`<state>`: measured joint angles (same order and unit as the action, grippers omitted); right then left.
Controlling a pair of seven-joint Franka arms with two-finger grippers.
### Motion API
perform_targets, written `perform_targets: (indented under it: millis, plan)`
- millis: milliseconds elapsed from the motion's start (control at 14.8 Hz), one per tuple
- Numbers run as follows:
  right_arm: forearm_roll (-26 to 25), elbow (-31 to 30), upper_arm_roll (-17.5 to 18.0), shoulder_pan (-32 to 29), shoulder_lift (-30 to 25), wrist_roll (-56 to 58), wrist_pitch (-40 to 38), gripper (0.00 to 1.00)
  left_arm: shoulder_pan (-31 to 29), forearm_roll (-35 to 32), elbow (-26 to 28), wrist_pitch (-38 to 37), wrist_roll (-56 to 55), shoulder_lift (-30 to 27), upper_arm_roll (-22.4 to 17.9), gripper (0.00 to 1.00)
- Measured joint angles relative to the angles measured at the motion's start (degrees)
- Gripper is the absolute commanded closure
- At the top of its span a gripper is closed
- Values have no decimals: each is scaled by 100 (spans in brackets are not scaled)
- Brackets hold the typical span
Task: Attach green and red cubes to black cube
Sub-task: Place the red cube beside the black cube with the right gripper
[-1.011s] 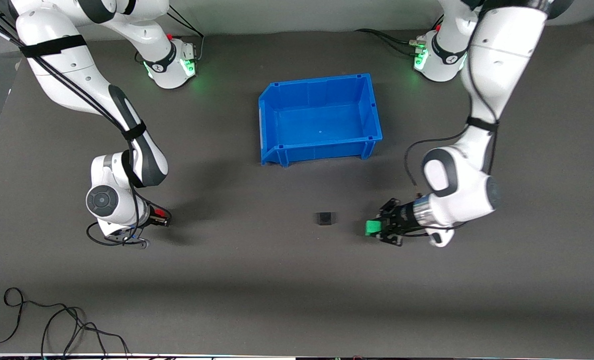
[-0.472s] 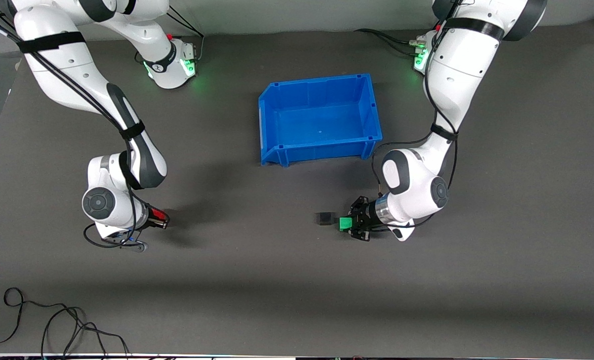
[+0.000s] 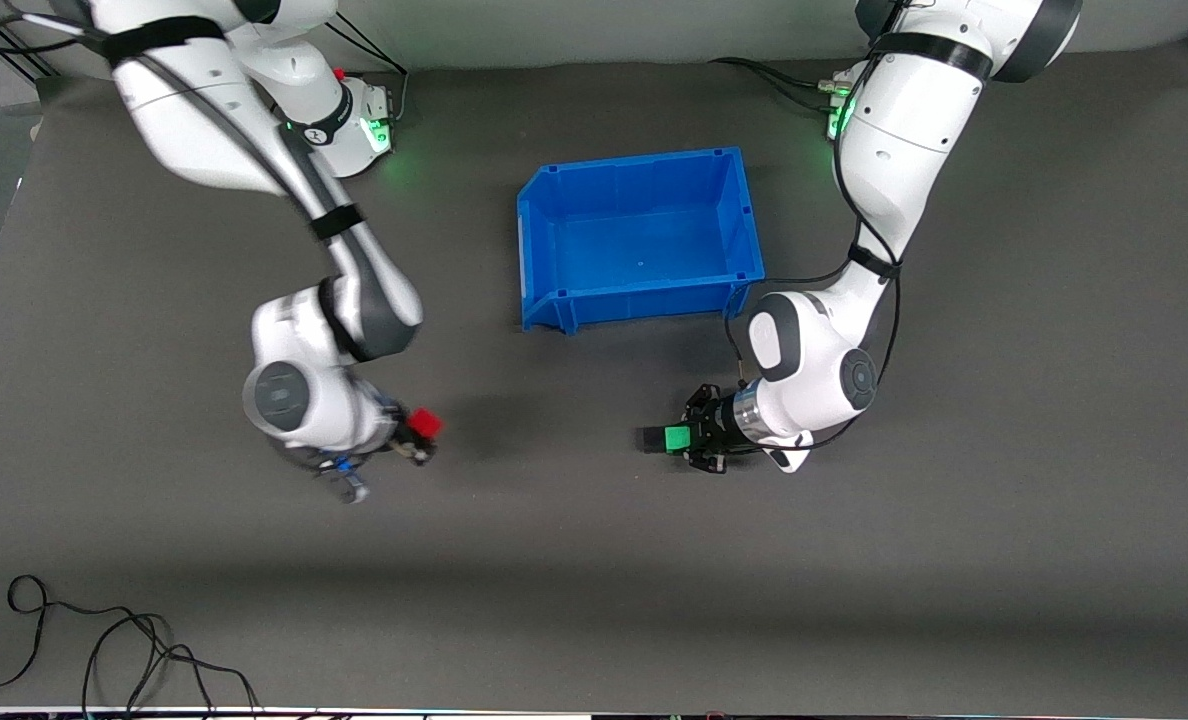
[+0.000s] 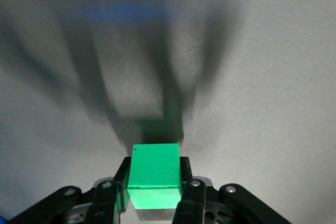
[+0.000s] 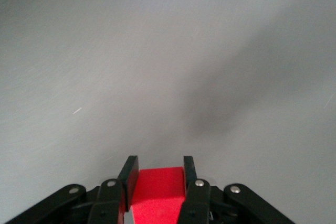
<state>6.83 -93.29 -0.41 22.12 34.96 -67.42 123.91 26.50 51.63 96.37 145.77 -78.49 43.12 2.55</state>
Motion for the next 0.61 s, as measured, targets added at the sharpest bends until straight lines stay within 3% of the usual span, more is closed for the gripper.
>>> perform_targets:
  millis: [135,337,607]
  plan:
    - [162,453,0,316,290,-1192,1,86,72,0,-2,192,-272,0,0,75]
    - [555,1098,3,401,830,-1729,-7,86,180,0,-8,507,-547,0,0,73]
    - [610,1790,15,615,1440,-2626,-5,86,360,0,-9,856,-732,4,-1,73]
